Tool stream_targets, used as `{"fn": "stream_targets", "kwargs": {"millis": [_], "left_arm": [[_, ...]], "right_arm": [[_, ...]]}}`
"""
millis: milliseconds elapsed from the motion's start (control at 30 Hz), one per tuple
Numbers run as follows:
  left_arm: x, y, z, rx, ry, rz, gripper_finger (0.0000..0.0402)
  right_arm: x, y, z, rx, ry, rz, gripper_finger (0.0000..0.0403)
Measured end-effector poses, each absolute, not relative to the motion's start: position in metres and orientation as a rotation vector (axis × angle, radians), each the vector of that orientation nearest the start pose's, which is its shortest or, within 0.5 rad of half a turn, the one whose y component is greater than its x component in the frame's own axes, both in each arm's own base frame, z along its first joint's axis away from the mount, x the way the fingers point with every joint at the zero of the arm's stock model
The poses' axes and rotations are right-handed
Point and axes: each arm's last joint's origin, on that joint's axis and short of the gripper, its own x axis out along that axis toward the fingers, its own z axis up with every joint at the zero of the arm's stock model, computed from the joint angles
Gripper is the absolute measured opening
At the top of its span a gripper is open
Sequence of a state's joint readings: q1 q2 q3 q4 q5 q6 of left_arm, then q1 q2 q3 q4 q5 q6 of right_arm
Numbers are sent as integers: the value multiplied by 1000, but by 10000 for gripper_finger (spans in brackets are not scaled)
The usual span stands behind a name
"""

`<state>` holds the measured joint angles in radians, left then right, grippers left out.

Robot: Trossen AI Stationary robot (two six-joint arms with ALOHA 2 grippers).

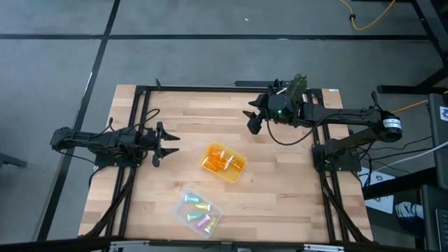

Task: Pick and place medicine bottles into bin by pill shape (circle, oval)
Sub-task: Return to Home Position

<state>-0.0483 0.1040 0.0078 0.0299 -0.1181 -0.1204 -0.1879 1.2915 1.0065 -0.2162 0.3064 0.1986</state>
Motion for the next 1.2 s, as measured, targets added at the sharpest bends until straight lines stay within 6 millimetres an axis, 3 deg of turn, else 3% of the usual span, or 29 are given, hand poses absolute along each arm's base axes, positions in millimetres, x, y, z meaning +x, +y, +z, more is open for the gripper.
{"fn": "stream_targets", "kwargs": {"millis": [300, 567, 933, 1200], "left_arm": [[103, -2, 161, -115, 62, 74, 212], [103, -2, 161, -115, 62, 74, 212], [103, -2, 161, -115, 62, 74, 212], [103, -2, 161, -115, 62, 74, 212]], "right_arm": [[280, -53, 301, 157, 467, -223, 218], [287, -35, 299, 107, 410, -84, 218], [281, -4, 253, 113, 265, 205, 218], [268, 4, 219, 128, 311, 234, 218]]}}
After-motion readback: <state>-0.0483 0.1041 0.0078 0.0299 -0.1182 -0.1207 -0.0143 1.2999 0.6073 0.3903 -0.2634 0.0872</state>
